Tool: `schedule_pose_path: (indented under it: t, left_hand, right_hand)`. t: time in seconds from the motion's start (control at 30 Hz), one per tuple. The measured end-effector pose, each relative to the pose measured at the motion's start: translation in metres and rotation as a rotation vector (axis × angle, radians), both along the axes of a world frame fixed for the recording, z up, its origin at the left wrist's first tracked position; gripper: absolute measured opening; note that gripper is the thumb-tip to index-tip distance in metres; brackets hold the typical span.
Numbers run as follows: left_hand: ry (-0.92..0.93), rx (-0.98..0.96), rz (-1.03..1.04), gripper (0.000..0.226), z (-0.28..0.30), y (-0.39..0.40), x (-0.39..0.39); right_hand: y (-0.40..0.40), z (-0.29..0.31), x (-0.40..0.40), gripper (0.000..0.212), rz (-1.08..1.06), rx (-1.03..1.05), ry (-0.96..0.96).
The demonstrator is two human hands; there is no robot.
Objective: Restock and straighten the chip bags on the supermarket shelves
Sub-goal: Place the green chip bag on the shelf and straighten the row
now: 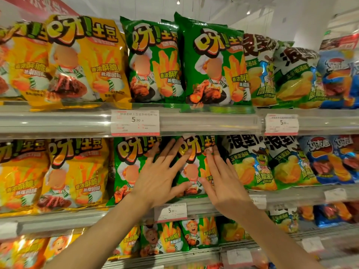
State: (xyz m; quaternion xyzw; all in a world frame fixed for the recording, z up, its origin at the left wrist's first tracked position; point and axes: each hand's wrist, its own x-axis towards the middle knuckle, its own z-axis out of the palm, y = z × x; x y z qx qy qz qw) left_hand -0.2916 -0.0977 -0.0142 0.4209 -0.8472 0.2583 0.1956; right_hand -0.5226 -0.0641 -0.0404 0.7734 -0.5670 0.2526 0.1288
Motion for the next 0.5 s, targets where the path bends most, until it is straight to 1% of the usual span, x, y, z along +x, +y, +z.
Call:
schedule_pose_path:
  t: [0.13, 0.23, 0.37, 0.5]
  left_hand:
    - [0.016, 0.022, 0.005, 0.083, 0.001, 0.005, -0.001]
    - [0.064, 0.036, -0.011, 0.082, 0.003, 0.013, -0.005]
    - [0.152, 0.042, -0.025, 0.078, 0.004, 0.027, -0.010]
    - [0.254, 0.032, -0.028, 0.068, 0.000, 0.042, -0.023]
  right_hand:
    - [0.001, 0.002, -0.001, 0.072, -0.021, 0.020, 0.003]
    - [0.008, 0.007, 0.000, 0.073, -0.050, 0.028, 0.002]
    - [0.024, 0.012, -0.005, 0.071, -0.127, 0.007, -0.055]
    - [0.044, 0.014, -0.025, 0.071, -0.153, -0.043, -0.134]
